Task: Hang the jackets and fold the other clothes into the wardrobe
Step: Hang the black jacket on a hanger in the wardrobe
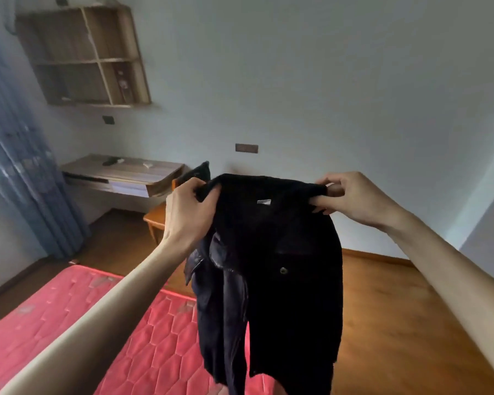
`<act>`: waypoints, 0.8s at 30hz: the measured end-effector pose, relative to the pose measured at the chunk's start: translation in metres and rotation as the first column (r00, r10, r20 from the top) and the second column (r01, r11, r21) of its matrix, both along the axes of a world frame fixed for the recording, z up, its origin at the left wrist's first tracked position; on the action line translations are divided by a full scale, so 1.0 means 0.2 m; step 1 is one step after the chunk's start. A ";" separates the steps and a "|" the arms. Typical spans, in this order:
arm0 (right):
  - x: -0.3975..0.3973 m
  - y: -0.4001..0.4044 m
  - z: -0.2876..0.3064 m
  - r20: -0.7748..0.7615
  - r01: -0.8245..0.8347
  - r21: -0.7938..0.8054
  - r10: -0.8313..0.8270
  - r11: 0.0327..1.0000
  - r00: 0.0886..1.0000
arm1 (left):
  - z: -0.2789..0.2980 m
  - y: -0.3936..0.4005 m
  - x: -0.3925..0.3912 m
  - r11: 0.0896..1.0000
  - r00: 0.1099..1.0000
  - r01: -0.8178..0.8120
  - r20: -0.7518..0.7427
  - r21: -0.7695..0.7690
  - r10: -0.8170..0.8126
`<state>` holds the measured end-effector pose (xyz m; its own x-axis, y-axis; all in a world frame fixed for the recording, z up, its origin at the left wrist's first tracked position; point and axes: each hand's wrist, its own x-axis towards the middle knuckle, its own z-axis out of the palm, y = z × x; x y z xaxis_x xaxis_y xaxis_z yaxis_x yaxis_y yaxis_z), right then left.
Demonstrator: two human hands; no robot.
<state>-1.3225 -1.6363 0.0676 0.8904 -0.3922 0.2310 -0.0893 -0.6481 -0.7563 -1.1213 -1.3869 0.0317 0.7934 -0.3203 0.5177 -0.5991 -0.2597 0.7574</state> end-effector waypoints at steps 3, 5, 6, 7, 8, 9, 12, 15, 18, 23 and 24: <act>-0.22 -0.16 -0.01 0.055 0.136 -0.148 -0.129 0.980 0.990 | 0.07 -0.24 -0.14 0.995 0.995 0.096 0.036 -0.025 -0.095; -0.37 -0.26 -0.02 0.091 0.210 -0.211 -0.195 0.955 0.977 | 0.10 -0.38 -0.25 0.988 0.986 0.149 0.082 -0.041 -0.145; -0.44 -0.32 -0.02 0.108 0.244 -0.233 -0.224 0.942 0.969 | 0.10 -0.45 -0.30 0.985 0.981 0.165 0.114 -0.047 -0.159; -0.52 -0.37 -0.03 0.125 0.274 -0.259 -0.249 0.926 0.960 | 0.11 -0.52 -0.36 0.984 0.974 0.171 0.158 -0.046 -0.162; -0.60 -0.42 -0.03 0.145 0.298 -0.294 -0.266 0.908 0.953 | 0.12 -0.59 -0.42 0.987 0.966 0.155 0.215 -0.034 -0.145; -0.67 -0.46 -0.03 0.168 0.312 -0.329 -0.270 0.891 0.948 | 0.12 -0.66 -0.47 0.992 0.954 0.124 0.276 -0.019 -0.114; -0.88 -0.55 -0.02 0.199 0.312 -0.375 -0.253 0.873 0.947 | 0.13 -0.85 -0.63 0.990 0.917 0.142 0.379 -0.016 -0.125; -1.04 -0.58 -0.04 0.211 0.329 -0.318 -0.272 0.889 0.939 | 0.12 -1.03 -0.75 0.953 0.913 0.299 0.305 -0.051 -0.270; -1.18 -0.60 -0.07 0.306 0.424 -0.302 -0.334 0.854 0.892 | 0.08 -1.18 -0.87 0.930 0.919 0.359 0.206 -0.080 -0.337; -1.36 -0.60 -0.09 0.499 0.520 -0.305 -0.331 0.798 0.801 | 0.04 -1.38 -1.03 0.846 0.848 0.524 0.152 -0.098 -0.508; -1.39 -0.59 -0.09 0.524 0.539 -0.297 -0.337 0.788 0.782 | 0.04 -1.42 -1.06 0.818 0.824 0.564 0.138 -0.113 -0.549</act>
<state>-1.6004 -1.7544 0.0501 0.4123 -0.4906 0.7677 -0.1826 -0.8701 -0.4579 -1.3332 -1.6718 0.0395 0.4474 -0.6089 0.6550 -0.6787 0.2458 0.6921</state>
